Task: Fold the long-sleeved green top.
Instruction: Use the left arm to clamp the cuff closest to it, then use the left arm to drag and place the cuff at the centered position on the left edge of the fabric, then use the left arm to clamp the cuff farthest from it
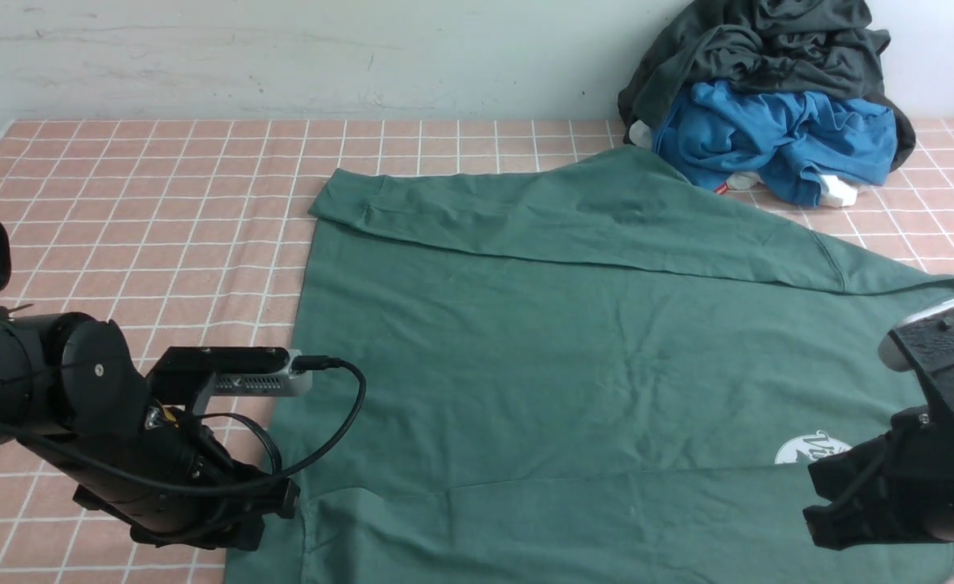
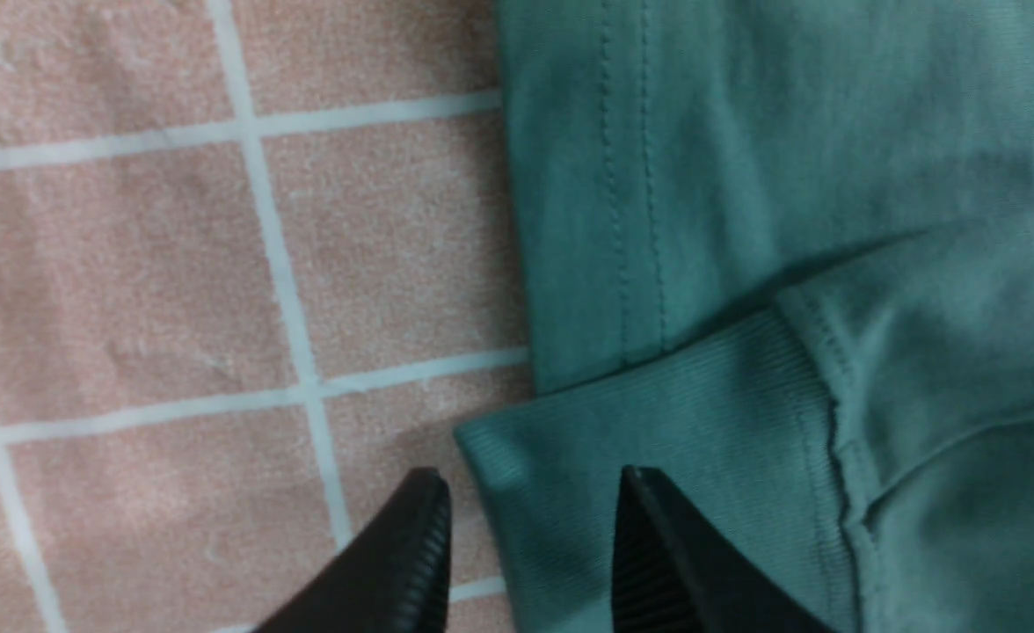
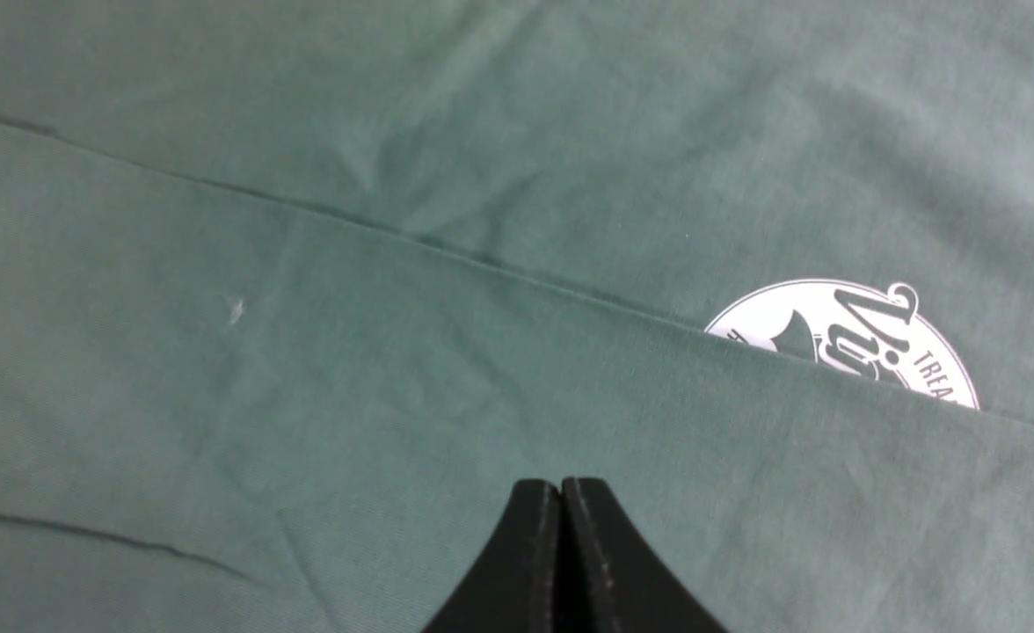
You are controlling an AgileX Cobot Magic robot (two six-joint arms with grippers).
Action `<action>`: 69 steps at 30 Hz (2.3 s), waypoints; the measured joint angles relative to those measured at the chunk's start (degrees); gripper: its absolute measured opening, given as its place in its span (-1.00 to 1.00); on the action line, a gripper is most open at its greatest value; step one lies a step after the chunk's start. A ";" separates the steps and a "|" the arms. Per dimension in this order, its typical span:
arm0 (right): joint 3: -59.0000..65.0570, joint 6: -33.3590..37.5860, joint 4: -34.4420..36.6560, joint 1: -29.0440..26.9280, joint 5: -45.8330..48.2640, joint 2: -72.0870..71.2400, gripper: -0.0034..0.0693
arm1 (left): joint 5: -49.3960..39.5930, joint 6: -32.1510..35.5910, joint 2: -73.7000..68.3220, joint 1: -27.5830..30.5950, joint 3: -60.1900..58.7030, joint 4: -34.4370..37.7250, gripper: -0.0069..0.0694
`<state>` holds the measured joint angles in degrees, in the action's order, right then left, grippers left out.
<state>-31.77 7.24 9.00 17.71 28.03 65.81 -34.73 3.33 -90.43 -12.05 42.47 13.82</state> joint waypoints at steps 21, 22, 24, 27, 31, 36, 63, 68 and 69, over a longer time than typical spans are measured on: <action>0.00 0.17 3.15 0.00 -0.80 0.00 -0.93 | -5.72 5.84 1.65 0.00 5.17 1.98 -0.80; 0.00 0.17 3.15 0.00 -0.80 0.00 -0.93 | -7.99 6.85 3.21 0.00 7.11 1.85 -0.80; 0.00 0.17 3.15 0.00 -0.80 0.00 -0.93 | -9.60 8.12 4.89 0.00 9.55 1.72 -0.80; 0.00 0.23 3.09 0.00 -0.87 0.00 -0.93 | -10.76 10.67 7.69 -0.04 15.87 0.72 -0.80; 0.00 0.23 2.95 0.00 -0.99 0.00 -0.93 | -10.11 11.56 7.98 -0.04 20.44 -2.14 -0.80; 0.00 0.23 2.95 0.00 -1.10 0.00 -0.93 | -4.39 11.46 3.45 -0.04 23.38 -7.67 -0.80; 0.00 0.41 3.12 0.00 -1.24 0.00 -0.93 | -4.52 -6.49 -55.11 5.82 90.35 -9.49 0.28; 0.00 1.27 3.12 0.00 -1.18 0.00 -0.93 | -4.57 -5.71 -59.68 5.82 94.30 -6.89 0.06; 0.00 1.27 3.12 0.00 -1.18 0.00 -0.93 | -4.57 -5.12 -59.91 5.82 94.36 -6.57 0.00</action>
<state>-31.77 8.51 12.11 17.71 26.85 65.81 -39.30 -1.79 -150.34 -6.23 136.83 7.25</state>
